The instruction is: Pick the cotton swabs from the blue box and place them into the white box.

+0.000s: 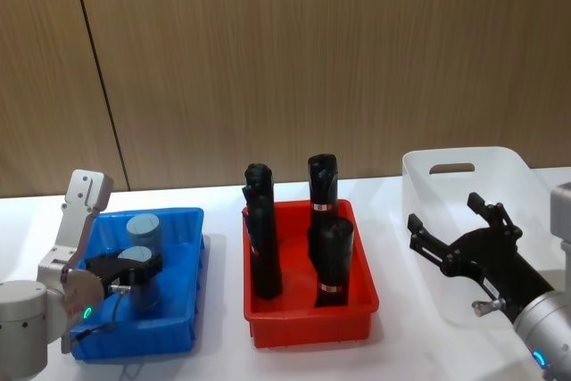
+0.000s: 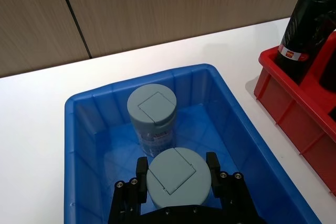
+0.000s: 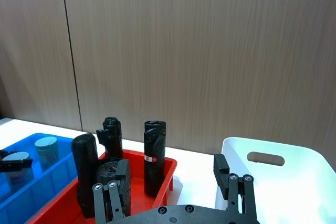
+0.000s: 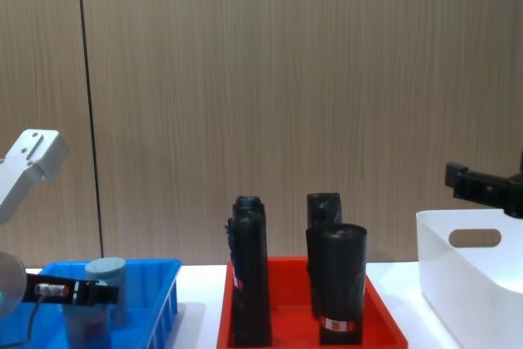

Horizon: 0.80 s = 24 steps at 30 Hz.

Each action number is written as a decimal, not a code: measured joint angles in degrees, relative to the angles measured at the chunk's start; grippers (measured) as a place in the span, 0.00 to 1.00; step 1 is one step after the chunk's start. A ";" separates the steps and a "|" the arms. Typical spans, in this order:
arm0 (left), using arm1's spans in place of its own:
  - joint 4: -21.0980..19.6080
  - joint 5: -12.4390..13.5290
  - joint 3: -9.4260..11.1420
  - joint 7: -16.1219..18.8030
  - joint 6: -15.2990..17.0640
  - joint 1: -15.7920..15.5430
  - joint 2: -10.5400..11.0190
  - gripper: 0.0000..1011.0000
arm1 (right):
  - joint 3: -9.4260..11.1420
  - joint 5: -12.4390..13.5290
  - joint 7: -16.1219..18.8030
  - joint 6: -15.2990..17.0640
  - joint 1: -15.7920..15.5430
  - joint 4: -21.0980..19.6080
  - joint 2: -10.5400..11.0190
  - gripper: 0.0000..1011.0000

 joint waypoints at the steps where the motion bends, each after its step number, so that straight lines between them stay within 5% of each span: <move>1: -0.17 -0.02 -0.03 0.01 -0.08 0.12 0.01 0.66 | 0.00 0.00 0.00 0.00 0.00 0.00 0.00 0.99; 12: -4.45 -0.57 -0.32 1.18 -0.45 2.02 0.68 0.66 | 0.00 0.00 0.00 0.00 0.00 0.00 0.00 0.99; 24: -13.78 -0.41 -0.87 0.52 -0.95 5.30 2.56 0.66 | 0.00 0.00 0.00 0.00 0.00 0.00 0.00 0.99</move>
